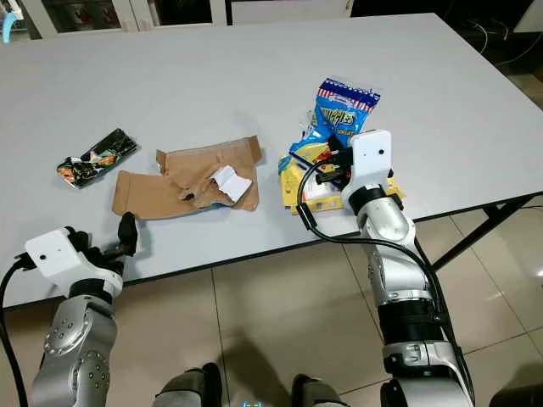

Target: Picking trash to rubbish bin

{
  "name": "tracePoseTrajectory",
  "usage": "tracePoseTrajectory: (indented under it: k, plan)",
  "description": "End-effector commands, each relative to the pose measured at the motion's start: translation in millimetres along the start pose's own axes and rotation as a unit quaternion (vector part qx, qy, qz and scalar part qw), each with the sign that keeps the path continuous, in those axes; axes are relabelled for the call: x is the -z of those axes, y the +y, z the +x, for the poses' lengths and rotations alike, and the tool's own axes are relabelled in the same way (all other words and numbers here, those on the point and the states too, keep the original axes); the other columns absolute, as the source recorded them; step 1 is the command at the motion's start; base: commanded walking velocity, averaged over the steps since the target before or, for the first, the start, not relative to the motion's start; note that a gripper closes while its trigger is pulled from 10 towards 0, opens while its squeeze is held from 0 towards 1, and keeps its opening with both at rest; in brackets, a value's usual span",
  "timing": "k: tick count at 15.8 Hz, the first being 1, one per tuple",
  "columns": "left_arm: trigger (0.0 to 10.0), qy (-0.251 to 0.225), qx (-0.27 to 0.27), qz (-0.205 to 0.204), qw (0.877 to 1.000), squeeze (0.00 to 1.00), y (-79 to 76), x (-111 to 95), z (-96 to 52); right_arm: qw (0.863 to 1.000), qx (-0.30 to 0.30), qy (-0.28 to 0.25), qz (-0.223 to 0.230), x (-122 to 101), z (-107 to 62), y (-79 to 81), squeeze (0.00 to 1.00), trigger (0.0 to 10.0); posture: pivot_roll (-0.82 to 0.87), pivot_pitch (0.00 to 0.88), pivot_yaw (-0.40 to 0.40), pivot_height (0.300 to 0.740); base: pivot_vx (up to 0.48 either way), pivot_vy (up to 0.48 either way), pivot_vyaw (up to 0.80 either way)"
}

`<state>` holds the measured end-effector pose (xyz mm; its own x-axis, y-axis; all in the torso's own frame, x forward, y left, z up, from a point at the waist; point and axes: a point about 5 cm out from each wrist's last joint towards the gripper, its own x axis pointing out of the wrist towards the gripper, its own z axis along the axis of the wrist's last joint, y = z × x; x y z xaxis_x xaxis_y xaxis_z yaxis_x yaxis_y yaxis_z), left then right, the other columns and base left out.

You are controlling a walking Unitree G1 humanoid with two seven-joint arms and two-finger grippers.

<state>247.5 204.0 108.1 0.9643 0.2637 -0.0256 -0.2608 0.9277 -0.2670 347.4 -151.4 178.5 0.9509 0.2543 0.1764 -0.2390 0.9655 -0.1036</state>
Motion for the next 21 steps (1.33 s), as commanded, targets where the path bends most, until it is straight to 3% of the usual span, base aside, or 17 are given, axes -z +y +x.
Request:
tracePoseTrajectory:
  k: [1,15,19,21]
  plan:
    - [10.0,0.002,0.0,-0.002,1.0,0.0,1.7,2.7,1.0,1.0,0.001,-0.015,0.002,-7.2,0.2,-2.3,0.0,0.0,-0.04,0.18,-0.037,0.74,0.0,0.0,0.0]
    - [10.0,0.002,0.021,-0.018,1.0,0.0,-2.9,12.3,28.8,1.0,0.01,-0.014,-0.009,-13.6,-7.2,-11.3,0.0,0.0,-0.11,0.209,-0.042,0.74,0.0,0.0,0.0]
    - [10.0,0.002,0.021,-0.018,1.0,0.0,-2.9,12.3,28.8,1.0,0.01,-0.014,-0.009,-13.6,-7.2,-11.3,0.0,0.0,-0.11,0.209,-0.042,0.74,0.0,0.0,0.0]
    - [10.0,0.012,0.037,-0.014,0.999,0.0,-9.3,16.3,42.8,1.0,0.011,-0.013,-0.008,-14.3,-9.2,-11.1,0.0,0.0,-0.12,0.212,-0.035,0.74,0.0,0.0,0.0]
